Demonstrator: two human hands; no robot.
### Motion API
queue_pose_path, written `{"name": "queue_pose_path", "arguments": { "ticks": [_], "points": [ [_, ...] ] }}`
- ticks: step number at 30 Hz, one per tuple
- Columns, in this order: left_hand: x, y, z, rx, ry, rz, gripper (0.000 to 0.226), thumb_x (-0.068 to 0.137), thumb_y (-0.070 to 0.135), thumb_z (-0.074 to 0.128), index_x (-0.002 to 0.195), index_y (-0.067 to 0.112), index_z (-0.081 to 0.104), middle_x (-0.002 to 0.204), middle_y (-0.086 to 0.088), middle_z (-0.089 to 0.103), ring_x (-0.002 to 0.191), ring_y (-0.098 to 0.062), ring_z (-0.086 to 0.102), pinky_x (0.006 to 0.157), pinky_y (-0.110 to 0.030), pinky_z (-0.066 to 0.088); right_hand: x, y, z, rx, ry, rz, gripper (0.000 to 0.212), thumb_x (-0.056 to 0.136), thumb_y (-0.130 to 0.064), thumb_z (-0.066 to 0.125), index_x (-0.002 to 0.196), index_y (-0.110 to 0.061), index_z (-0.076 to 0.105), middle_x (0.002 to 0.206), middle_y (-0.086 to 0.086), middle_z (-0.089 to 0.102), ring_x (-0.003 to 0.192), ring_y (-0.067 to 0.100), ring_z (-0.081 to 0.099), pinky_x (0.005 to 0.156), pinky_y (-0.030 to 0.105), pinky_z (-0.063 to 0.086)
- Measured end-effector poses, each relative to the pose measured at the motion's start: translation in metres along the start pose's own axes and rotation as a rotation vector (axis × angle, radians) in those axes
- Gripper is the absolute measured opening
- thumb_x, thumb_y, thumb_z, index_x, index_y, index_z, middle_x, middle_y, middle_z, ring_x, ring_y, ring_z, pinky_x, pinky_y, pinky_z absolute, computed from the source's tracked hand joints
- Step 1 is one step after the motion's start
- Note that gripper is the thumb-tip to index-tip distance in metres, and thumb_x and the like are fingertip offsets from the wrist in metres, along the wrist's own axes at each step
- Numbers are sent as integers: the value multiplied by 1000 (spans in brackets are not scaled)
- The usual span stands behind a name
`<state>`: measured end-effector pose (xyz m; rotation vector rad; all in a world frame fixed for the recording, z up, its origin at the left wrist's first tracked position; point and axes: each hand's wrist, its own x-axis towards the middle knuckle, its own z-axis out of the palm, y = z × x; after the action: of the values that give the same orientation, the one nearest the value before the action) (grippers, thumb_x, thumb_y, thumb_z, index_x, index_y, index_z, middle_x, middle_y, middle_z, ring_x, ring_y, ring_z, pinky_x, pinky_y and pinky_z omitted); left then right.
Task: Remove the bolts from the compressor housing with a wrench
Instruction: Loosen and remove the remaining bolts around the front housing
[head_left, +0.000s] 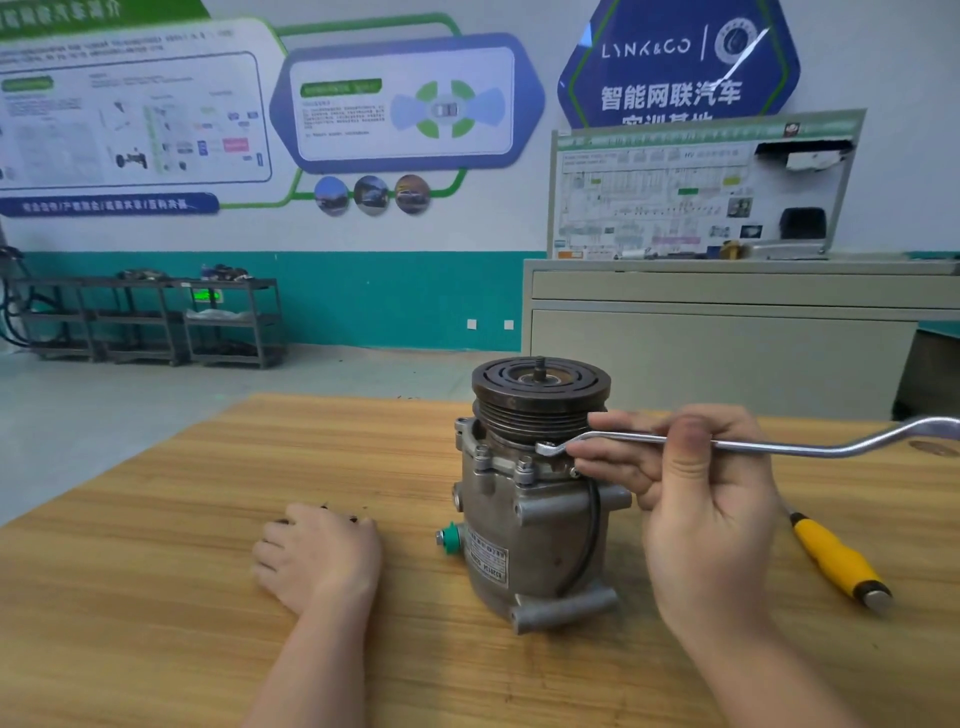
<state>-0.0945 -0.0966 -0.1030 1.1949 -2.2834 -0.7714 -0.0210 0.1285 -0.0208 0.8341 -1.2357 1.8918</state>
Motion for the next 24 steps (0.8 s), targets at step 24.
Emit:
{"name": "queue_pose_path", "arguments": {
  "ticks": [24],
  "points": [
    [-62, 56, -39, -1276, -892, 518, 42, 86, 45, 52, 116, 16, 58, 102, 2, 72, 95, -10, 68, 67, -14, 51, -20, -11, 34, -833, -204, -442, 48, 99, -41, 43, 90, -1, 68, 81, 2, 67, 74, 5, 60, 68, 21, 51]
  ]
}}
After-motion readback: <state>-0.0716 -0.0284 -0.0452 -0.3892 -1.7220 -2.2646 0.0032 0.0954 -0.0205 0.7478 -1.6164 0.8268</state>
